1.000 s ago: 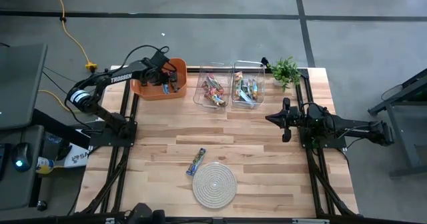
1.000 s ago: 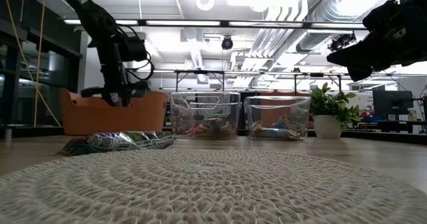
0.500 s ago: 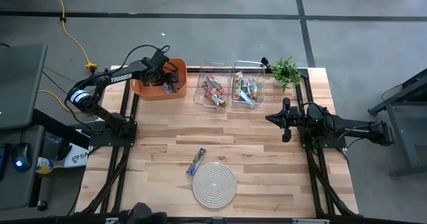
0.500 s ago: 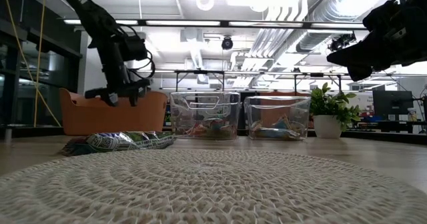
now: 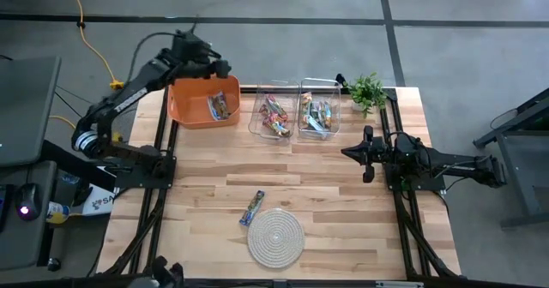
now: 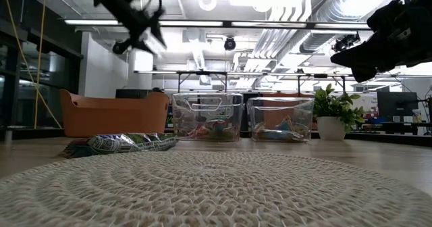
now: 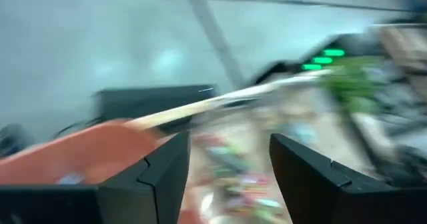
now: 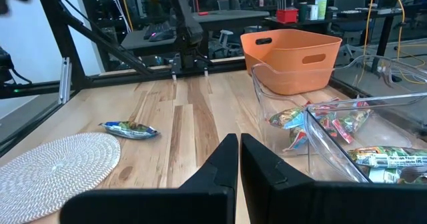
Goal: Pick and place Granola Bars by type
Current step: Put the blue granola bar into the orange bin
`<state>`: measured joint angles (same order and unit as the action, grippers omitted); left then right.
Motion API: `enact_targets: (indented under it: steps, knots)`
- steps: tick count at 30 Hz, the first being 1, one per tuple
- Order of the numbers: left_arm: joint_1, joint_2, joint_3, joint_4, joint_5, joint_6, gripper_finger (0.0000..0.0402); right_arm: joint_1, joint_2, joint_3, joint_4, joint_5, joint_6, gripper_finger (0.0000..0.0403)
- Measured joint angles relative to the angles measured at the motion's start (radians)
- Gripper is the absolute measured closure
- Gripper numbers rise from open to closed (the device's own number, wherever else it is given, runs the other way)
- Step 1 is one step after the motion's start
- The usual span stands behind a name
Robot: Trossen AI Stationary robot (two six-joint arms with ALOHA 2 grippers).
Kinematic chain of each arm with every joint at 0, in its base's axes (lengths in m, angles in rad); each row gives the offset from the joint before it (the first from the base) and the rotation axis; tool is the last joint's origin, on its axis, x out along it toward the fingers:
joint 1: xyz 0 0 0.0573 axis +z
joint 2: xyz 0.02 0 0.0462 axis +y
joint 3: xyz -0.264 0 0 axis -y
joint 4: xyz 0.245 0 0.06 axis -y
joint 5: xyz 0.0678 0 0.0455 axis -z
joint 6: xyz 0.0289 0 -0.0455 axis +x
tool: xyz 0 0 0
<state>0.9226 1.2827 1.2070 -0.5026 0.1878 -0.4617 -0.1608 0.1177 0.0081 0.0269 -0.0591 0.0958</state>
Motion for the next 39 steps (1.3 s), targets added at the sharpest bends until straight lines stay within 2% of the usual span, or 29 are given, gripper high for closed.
enact_targets:
  steps: [5,10,13,17,20,26,30,39]
  knots:
    - [0.0,-0.072,0.089,0.006,0.284,0.01,0.0197,0.0,0.0,0.0,0.0,0.0,0.0,0.0402]
    - [-0.001,-0.125,0.122,0.028,0.584,-0.063,0.0197,0.0,0.0,0.0,0.0,0.0,0.0,0.0402]
    - [-0.049,-0.153,0.122,0.032,0.636,-0.12,0.0197,0.0,0.0,0.0,0.0,0.0,0.0,0.0402]
    - [-0.171,-0.181,0.122,0.047,0.606,-0.142,0.0197,0.0,0.0,0.0,0.0,0.0,0.0,0.0402]
    - [-0.294,-0.197,0.122,0.074,0.54,-0.154,0.0197,0.0,0.0,0.0,0.0,0.0,0.0,0.0402]
    - [-0.578,-0.203,0.122,0.109,0.291,-0.197,0.0197,0.0,0.0,0.0,0.0,0.0,0.0,0.0402]
    - [-0.771,-0.199,0.122,0.11,0.068,-0.217,0.0197,0.0,0.0,0.0,0.0,0.0,0.0,0.0402]
    - [-1.172,-0.185,0.122,0.084,-0.498,-0.383,0.0197,0.0,0.0,0.0,0.0,0.0,0.0,0.0402]
